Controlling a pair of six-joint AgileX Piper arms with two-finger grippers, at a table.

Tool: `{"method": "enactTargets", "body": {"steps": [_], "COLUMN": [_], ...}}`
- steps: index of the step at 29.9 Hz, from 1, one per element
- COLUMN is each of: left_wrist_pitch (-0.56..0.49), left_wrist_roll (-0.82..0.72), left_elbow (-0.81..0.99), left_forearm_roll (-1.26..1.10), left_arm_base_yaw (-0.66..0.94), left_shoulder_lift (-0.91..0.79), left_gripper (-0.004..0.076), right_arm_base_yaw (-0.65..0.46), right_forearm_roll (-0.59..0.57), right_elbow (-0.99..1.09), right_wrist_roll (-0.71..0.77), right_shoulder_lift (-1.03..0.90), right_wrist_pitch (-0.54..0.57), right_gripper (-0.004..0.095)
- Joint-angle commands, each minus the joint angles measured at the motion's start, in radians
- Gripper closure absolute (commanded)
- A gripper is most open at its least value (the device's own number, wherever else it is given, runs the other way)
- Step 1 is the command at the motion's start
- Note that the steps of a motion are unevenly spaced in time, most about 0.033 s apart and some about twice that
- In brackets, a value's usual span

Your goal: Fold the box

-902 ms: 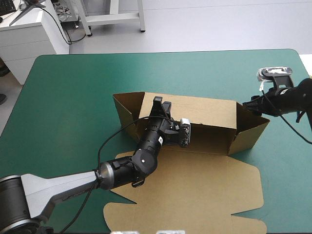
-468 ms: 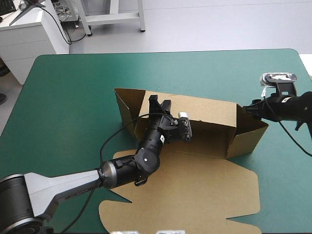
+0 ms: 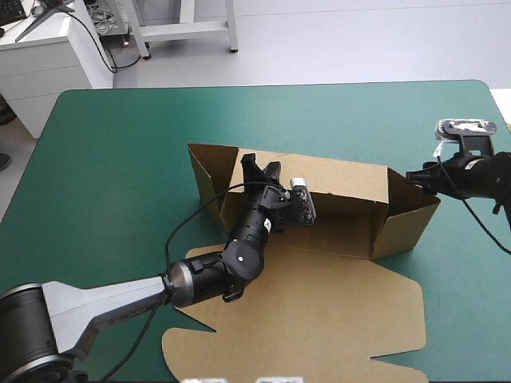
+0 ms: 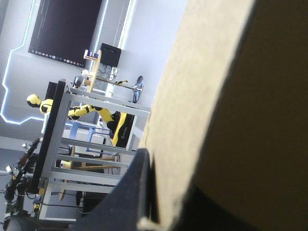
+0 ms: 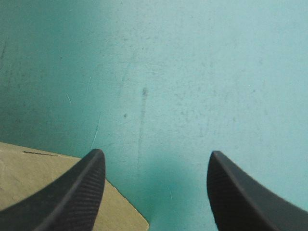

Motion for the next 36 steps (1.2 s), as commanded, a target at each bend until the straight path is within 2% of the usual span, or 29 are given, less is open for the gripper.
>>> {"method": "enactTargets", "body": {"steps": [1,10,18,21,27,32,36], "left_wrist_pitch": [0.016,0.018,0.018,0.018,-0.006,-0.076,-0.076], "left_wrist_roll": [-0.073,-0.075,-0.075,-0.075,-0.063,-0.015,0.053], "left_elbow": [-0.031,-0.065,-0.065,-0.065,-0.065,-0.054,-0.051], "left_forearm_roll": [-0.048,-0.048,-0.052,-0.052,-0.052,-0.052,-0.087], "left_arm_base_yaw": [0.005,0.005,0.005,0.005,0.005,0.005,0.005], "left_shoulder_lift": [-0.030,-0.030,-0.030,-0.030,-0.028,-0.020,-0.002], "left_gripper": [0.0732,0.0732,0.0732,0.0732,0.0732,0.0732,0.0732], "right_arm_base_yaw": [0.000,0.000,0.000,0.000,0.000,0.000,0.000], "right_forearm_roll": [0.014,0.048,0.174,0.241,0.294,0.367,0.443], "right_elbow": [-0.036,-0.203,-0.143,-0.059,0.099,0.230,0.331], "right_wrist_roll": [0.012,0.012,-0.092,-0.136,-0.210,-0.305,-0.400], "right_shoulder_lift": [-0.015,0.111,0.098,0.055,-0.056,-0.136,-0.201], "right_wrist_pitch": [-0.047,0.097,0.143,0.112,0.030,-0.045,-0.114], "right_gripper": [0.0331,0.0331,0.0331,0.0331,0.0331,0.0331,0.0331]}}
